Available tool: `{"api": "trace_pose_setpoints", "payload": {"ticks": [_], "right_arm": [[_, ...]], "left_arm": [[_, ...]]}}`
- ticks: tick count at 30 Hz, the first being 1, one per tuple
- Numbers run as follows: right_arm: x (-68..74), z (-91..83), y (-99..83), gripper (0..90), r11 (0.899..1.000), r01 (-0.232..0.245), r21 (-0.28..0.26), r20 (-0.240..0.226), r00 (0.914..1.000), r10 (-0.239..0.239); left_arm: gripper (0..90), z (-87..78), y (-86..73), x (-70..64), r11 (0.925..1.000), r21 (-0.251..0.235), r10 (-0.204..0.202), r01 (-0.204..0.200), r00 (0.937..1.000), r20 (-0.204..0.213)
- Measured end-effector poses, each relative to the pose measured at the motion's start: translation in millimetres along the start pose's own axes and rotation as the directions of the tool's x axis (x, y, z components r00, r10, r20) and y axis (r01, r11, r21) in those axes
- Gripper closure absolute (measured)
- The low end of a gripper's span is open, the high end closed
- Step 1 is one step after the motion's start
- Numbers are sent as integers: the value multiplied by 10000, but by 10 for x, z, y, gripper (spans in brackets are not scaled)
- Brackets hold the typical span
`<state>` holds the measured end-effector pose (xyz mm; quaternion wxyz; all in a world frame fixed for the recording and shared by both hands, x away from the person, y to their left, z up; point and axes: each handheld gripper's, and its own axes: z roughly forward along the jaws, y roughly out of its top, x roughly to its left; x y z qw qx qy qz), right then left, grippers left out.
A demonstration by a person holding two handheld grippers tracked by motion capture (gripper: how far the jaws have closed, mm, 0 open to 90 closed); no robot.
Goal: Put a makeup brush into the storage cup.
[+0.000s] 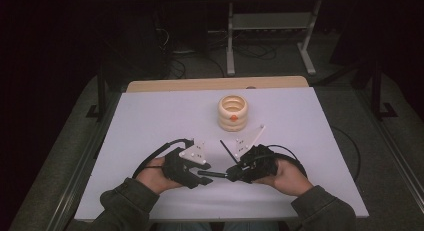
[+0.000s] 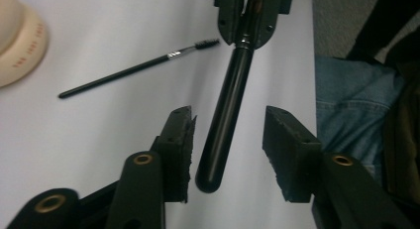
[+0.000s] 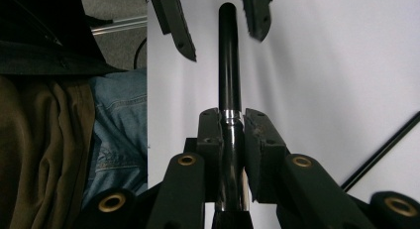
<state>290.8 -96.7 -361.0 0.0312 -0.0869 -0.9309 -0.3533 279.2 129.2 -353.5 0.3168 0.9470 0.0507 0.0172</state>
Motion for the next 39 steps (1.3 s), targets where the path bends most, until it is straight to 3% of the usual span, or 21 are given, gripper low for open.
{"api": "trace_pose_setpoints", "payload": {"ticks": [15, 21, 25, 32, 39], "right_arm": [[21, 57, 20, 774, 9995, 196, 261, -590, 9981, -181], [22, 68, 37, 774, 9989, 461, 101, -785, 9959, -451], [27, 68, 38, 771, 9986, 513, 92, -823, 9953, -504], [-16, 6, -32, 701, 9992, 171, -356, -933, 9954, -204], [-7, 59, -57, 708, 9995, 312, -96, -1015, 9943, -320]], "left_arm": [[721, 81, 60, -13, 9955, 728, 547, -602, 9957, 753], [778, 90, 52, -24, 9931, 870, 695, -784, 9924, 1014], [791, 99, 46, -45, 9916, 902, 846, -927, 9924, 894], [795, 95, 17, -68, 9905, 989, 872, -953, 9927, 831], [795, 54, 12, -68, 9915, 864, 904, -969, 9930, 758]]}}
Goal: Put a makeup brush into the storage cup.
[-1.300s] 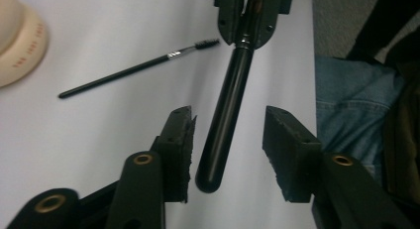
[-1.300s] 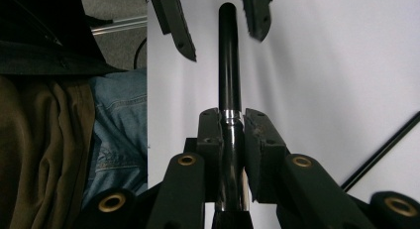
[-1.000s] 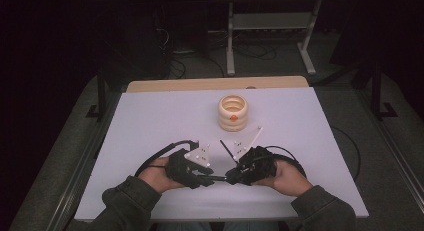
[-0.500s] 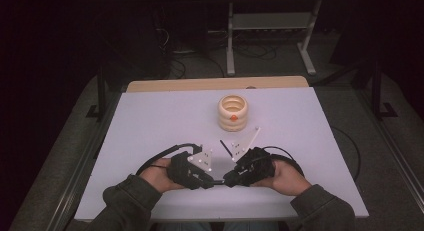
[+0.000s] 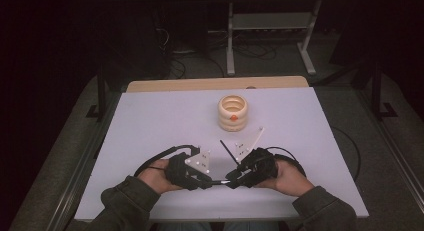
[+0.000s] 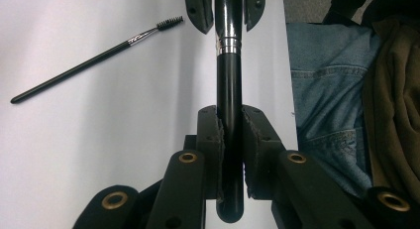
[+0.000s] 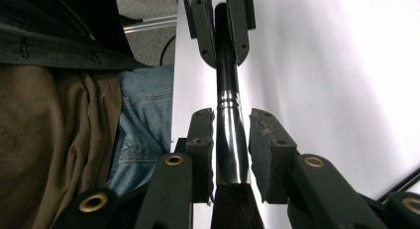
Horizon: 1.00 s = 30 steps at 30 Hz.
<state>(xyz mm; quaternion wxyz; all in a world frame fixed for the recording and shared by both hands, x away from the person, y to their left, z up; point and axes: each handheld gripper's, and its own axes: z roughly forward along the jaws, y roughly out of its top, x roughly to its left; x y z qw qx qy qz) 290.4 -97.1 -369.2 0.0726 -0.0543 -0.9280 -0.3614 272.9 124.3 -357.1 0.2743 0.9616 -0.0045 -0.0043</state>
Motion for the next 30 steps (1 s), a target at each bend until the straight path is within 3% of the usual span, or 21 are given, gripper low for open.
{"api": "trace_pose_setpoints", "payload": {"ticks": [15, 21, 23, 26, 30], "right_arm": [[-35, 3, -9, 753, 9999, -140, 14, -307, 9994, 140], [16, 0, 76, 755, 9977, 64, 680, -145, 9999, -55], [23, 7, 107, 755, 9954, 330, 904, -36, 9995, -328], [55, 27, 168, 755, 9870, 502, 1526, 179, 9984, -536], [82, 11, 231, 755, 9849, 646, 1605, 186, 9975, -684]], "left_arm": [[787, -22, -8, -11, 10000, -86, -41, 41, 10000, -74], [714, 10, 28, -14, 9998, 166, -106, 109, 9997, -198], [709, 18, 33, -7, 9997, 246, -68, 73, 9998, -182], [714, 32, 39, -5, 9995, 291, -82, 84, 10000, -56], [782, 76, 41, -30, 9990, 408, -194, 191, 9998, 62]]}}
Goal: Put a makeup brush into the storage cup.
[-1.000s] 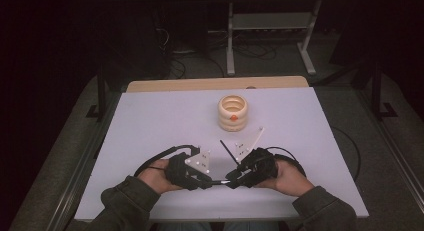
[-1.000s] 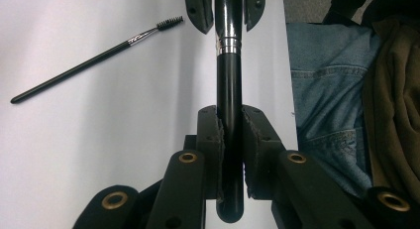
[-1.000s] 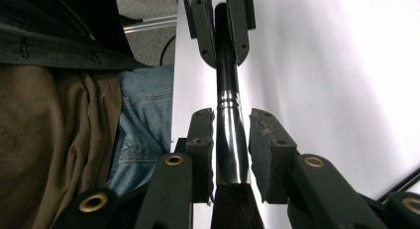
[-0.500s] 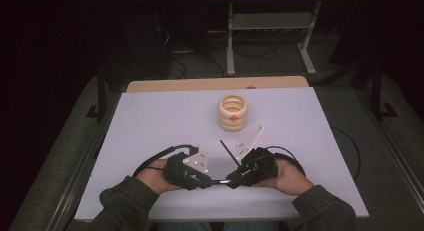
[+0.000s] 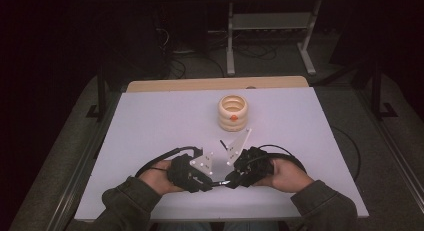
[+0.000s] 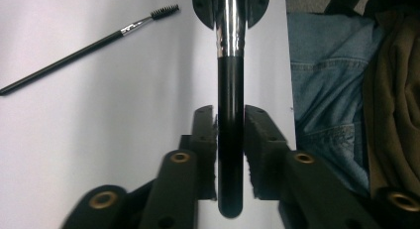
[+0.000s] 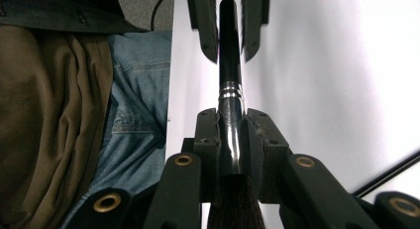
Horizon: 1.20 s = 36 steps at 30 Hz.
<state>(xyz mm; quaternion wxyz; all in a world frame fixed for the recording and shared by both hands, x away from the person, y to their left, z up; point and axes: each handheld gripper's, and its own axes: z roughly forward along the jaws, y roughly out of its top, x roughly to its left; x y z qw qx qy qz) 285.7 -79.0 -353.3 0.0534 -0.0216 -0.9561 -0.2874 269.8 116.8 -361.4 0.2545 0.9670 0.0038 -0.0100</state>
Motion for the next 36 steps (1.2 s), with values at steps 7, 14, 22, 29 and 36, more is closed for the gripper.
{"api": "trace_pose_setpoints", "payload": {"ticks": [7, 14, 22, 29, 36], "right_arm": [[16, -113, -41, 550, 9904, -525, -1280, 559, 9966, 600], [-22, -231, -316, 397, 9126, -2152, -3477, 212, 9712, 2371], [-52, -213, -577, 397, 8440, -3079, -4391, 126, 9372, 3484], [-90, 42, -552, 439, 8283, -3527, -4354, -329, 9257, 3768], [-151, 63, -468, 597, 7774, -3730, -5065, -1130, 9225, 3690]], "left_arm": [[793, -51, -49, 11, 9993, -374, -97, 87, 9996, -265], [794, -78, -150, 46, 9958, -723, -600, 557, 9965, -586], [794, -144, -240, 137, 9862, -1180, -1256, 1159, 9889, -789], [794, -163, -236, 143, 9808, -1441, -1425, 1314, 9874, -694], [794, -196, -237, 170, 9726, -1872, -1522, 1378, 9862, -649]]}}
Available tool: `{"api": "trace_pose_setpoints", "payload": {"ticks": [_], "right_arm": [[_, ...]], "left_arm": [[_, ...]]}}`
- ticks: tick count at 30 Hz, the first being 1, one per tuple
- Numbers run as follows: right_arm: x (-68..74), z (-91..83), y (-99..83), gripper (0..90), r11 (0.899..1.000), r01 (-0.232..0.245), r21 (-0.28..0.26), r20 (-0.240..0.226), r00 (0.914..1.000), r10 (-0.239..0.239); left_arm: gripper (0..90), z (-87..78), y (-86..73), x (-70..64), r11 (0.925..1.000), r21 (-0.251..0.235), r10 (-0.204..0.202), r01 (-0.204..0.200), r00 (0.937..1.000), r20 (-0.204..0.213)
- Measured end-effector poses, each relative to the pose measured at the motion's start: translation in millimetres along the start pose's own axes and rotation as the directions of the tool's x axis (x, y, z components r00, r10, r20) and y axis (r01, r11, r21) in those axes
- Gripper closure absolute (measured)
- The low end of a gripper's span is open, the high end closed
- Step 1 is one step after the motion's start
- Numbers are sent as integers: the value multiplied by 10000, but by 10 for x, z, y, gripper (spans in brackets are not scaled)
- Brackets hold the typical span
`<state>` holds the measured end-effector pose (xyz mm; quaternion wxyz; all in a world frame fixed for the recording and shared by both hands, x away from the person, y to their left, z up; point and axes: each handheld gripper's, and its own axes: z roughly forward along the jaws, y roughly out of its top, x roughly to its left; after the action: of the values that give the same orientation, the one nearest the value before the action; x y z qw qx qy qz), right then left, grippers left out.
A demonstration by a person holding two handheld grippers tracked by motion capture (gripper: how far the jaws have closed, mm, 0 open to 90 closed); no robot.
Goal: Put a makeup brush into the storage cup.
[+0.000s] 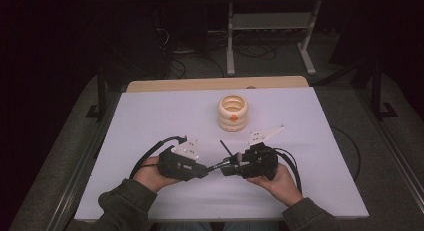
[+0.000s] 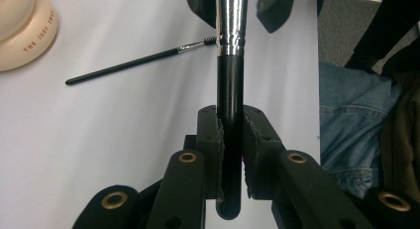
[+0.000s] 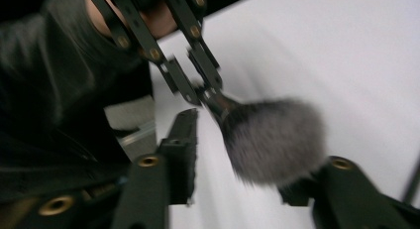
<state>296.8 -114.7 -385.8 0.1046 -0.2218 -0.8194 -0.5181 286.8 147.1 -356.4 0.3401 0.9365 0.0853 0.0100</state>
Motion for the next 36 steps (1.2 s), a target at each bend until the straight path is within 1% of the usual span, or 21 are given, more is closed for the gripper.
{"api": "trace_pose_setpoints", "payload": {"ticks": [2, 4, 5, 7, 8, 10, 11, 12, 14, 16, 19, 20, 22, 23, 24, 26, 28, 30, 33, 34, 36], "right_arm": [[-12, 3, 27, 640, 9996, -29, -293, -166, 9999, 24], [-18, 8, 43, 700, 9992, -76, -403, -227, 9997, 67], [-26, 8, 47, 709, 9988, -46, -488, -268, 9996, 33], [-53, 7, 56, 748, 9976, -192, -658, -619, 9980, 152], [-63, 5, 59, 756, 9969, -239, -748, -913, 9957, 170], [-58, 9, 70, 761, 9968, -264, -750, -1074, 9941, 183], [-54, 11, 77, 762, 9979, -140, -638, -1034, 9946, 73], [-42, 12, 89, 764, 9988, -164, -469, -1009, 9948, 116], [-23, 17, 117, 765, 9998, 50, -199, -946, 9955, -68], [9, 27, 159, 765, 9989, 431, 205, -654, 9970, -417], [21, 32, 176, 765, 9978, 548, 367, -556, 9971, -527], [97, 60, 262, 765, 9872, 1129, 1127, -76, 9936, -1128], [134, 67, 314, 765, 9817, 1338, 1354, -18, 9909, -1348], [147, 70, 329, 765, 9802, 1328, 1466, -23, 9910, -1339], [155, 73, 346, 765, 9760, 1493, 1583, 47, 9884, -1519], [169, 78, 375, 765, 9712, 1705, 1665, 10, 9849, -1731], [179, 77, 382, 764, 9707, 1738, 1661, -4, 9844, -1761], [202, 72, 388, 764, 9743, 1628, 1558, -20, 9864, -1645], [211, 72, 382, 755, 9768, 1653, 1365, 72, 9858, -1678], [211, 72, 374, 730, 9798, 1610, 1190, 124, 9864, -1636], [186, 68, 359, 662, 9847, 1523, 848, 163, 9879, -1542]], "left_arm": [[793, -4, -3, 7, 10000, -38, 16, -16, 10000, -45], [794, -8, -4, 8, 10000, -81, 9, -9, 10000, -65], [794, -9, -4, 6, 9999, -105, 8, -9, 9999, -102], [794, -11, -6, 6, 9999, -95, 51, -51, 10000, -46], [793, -7, -3, 3, 9999, -103, 48, -47, 10000, 27], [791, 8, -2, -5, 9999, 2, 143, -143, 9999, 84], [786, 23, -5, -4, 9999, 15, 115, -115, 9998, 180], [778, 33, -4, -2, 9999, 93, 68, -71, 9996, 266], [716, 59, 4, -6, 9998, 212, 20, -24, 9998, 202], [677, 75, 17, -9, 9997, 242, 84, -89, 9998, 195], [666, 84, 28, -20, 9995, 238, 191, -194, 9997, 160], [688, 89, 41, -31, 9993, 270, 240, -246, 9995, 210], [712, 87, 43, -22, 9986, 362, 389, -397, 9990, 223], [723, 96, 41, -33, 9993, 248, 275, -280, 9994, 207], [739, 96, 40, -41, 9995, 223, 227, -232, 9995, 209], [782, 89, 40, -43, 9996, 173, 220, -224, 9995, 241], [783, 84, 38, -41, 9999, 73, 142, -144, 9996, 243], [791, 72, 35, -34, 10000, 16, 31, -31, 9995, 315], [795, 64, 34, -33, 10000, -34, 62, -62, 9999, 125], [795, 61, 35, -31, 10000, -35, 63, -62, 9999, 85], [795, 59, 29, -28, 9996, -261, -84, 84, 10000, 8]]}}
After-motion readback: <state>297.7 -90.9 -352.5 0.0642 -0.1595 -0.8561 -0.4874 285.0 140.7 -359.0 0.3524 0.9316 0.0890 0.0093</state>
